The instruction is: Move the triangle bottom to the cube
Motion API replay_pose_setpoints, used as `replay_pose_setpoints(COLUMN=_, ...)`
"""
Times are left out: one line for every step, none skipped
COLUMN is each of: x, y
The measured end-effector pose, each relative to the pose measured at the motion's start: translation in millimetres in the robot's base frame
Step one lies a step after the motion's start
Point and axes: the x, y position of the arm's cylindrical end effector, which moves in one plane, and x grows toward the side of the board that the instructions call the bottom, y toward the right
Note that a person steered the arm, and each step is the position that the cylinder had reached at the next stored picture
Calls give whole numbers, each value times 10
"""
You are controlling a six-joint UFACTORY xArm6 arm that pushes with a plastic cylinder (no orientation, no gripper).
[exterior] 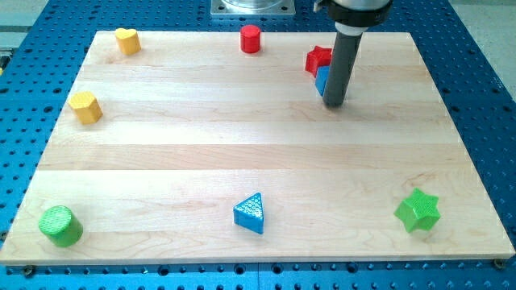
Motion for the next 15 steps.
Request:
replay_pose_setpoints(x=422, y=-540)
replay_pose_setpoints(x=842, y=-1653)
replay_pose_setpoints(x=1523, y=-2355)
replay_pose_setpoints(x=2198, y=-2414)
replay_pose_setpoints(x=2354, y=-2050)
replay_pose_setpoints(x=2264, y=-1252)
replay_pose_setpoints(x=1848, y=-941)
replay_pose_setpoints(x=1353, y=-1057)
replay_pose_setpoints(x=1741, y=-1083)
replay_pose_setpoints(x=2022, y=-1424)
replay_pose_setpoints(x=1985, y=-1859)
replay_pose_setpoints(x=1883, y=-1685)
replay_pose_setpoints(x=1510, y=-1332)
replay_pose_setpoints(x=1196, y=-961)
replay_pose_setpoints(x=1277, y=-792)
